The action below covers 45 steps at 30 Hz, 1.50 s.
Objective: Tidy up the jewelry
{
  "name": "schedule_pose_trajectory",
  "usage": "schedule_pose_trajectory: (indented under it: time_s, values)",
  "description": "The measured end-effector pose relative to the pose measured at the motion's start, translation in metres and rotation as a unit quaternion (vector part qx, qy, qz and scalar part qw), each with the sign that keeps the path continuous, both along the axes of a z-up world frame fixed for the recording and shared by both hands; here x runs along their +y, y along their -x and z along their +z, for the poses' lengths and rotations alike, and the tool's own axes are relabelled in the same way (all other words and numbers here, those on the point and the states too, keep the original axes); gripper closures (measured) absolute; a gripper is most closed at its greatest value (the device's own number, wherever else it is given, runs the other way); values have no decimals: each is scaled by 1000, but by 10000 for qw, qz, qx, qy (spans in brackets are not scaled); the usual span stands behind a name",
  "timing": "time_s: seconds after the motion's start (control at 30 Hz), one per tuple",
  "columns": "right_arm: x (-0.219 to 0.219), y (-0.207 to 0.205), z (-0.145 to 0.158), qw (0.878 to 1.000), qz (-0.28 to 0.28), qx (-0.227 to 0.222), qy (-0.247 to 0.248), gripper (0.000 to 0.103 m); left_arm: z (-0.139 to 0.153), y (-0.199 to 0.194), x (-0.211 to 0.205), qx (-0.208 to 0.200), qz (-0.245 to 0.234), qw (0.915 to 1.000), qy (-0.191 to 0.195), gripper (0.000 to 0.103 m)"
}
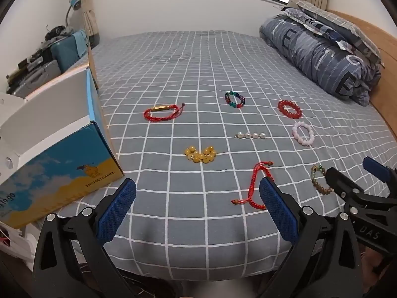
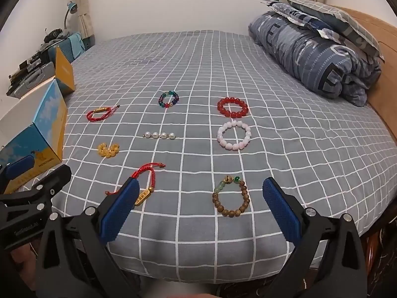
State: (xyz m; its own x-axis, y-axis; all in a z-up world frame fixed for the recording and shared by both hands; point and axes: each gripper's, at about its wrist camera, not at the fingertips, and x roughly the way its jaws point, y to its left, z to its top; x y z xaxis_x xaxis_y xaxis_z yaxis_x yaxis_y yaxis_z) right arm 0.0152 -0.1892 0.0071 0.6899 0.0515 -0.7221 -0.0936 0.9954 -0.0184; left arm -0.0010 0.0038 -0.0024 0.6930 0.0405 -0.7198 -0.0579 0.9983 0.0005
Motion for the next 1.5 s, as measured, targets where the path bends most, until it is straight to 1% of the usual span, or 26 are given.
schedule_pose_trajectory:
  time_s: [0.2, 0.3, 0.47, 0.7, 0.83, 1.1, 1.5]
  values:
    - [-1, 0, -2, 10000, 7, 17, 12, 7, 4, 0, -2, -34, 11, 10000, -43, 6]
    - [-1, 2, -1, 10000, 9, 2, 13, 7, 4, 0, -2, -2, 22, 10000, 19, 6]
    - [-1, 2, 0, 10000, 7, -9, 17, 7, 5, 0, -3, 10, 32, 10000, 5, 6]
    - [-1, 2, 0, 10000, 2, -5, 19, 7, 4, 1, -5, -40, 17, 10000, -18, 5]
    - [-2, 3, 0, 10000, -4, -5, 9, 7, 6, 3, -7, -123, -13, 9999, -94, 5]
    - [-2, 3, 0, 10000, -9, -14, 21, 7, 5, 2, -6, -77, -43, 10000, -25, 6]
    - [-3, 3, 0, 10000, 13, -27, 27, 7, 5, 3, -7, -106, -17, 9999, -48, 6]
